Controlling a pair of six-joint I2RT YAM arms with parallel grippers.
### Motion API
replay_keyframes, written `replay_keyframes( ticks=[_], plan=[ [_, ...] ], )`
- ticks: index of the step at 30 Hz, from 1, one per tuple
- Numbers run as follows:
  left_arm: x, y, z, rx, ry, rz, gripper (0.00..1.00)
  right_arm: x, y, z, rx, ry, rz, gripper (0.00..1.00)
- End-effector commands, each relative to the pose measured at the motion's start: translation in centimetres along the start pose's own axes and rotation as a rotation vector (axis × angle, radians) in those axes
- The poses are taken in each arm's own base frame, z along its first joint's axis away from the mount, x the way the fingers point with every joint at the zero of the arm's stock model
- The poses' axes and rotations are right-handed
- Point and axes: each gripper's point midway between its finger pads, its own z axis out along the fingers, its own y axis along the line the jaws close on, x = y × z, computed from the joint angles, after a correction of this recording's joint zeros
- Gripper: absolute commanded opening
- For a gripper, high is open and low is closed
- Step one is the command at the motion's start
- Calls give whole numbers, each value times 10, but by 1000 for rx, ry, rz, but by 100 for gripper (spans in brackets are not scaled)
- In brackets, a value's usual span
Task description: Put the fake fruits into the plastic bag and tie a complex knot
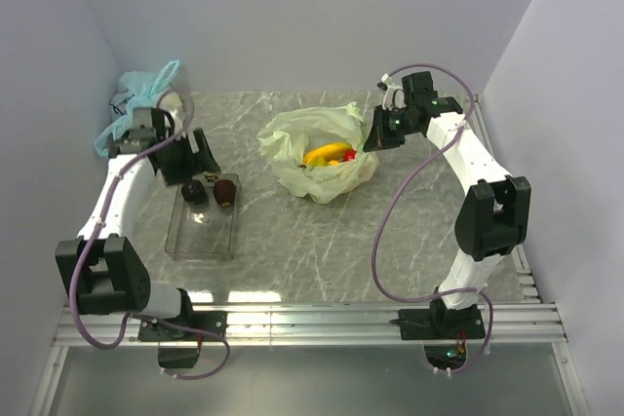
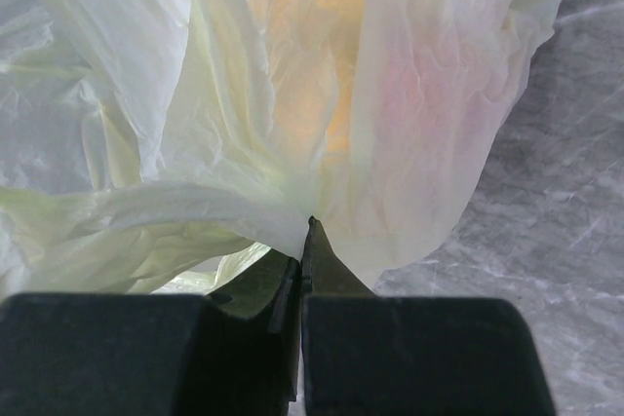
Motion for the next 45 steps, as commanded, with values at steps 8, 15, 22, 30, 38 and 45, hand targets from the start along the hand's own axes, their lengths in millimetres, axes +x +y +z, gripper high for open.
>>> replay_keyframes(
  ticks=[8, 15, 22, 30, 38, 45],
  plan=[
    [17, 6, 42, -80, -14, -121, 77, 3, 15, -7, -68, 24, -19, 0],
    [4, 4, 71, -187, -23, -83, 72, 0, 12, -9, -41, 20, -28, 0],
    [12, 13, 92, -238, 54, -59, 65, -4, 12, -10, -33, -1, -29, 0],
    [43, 11, 101, -258, 135, -1, 64, -5, 9, -8, -25, 3, -38, 0],
    [61, 30, 116, -317, 196, 29, 74, -5, 8, -6, -24, 10, -36, 0],
    [52, 19, 118, -270, 198, 42, 72, -7, 9, -5, -31, 10, -36, 0]
  ],
)
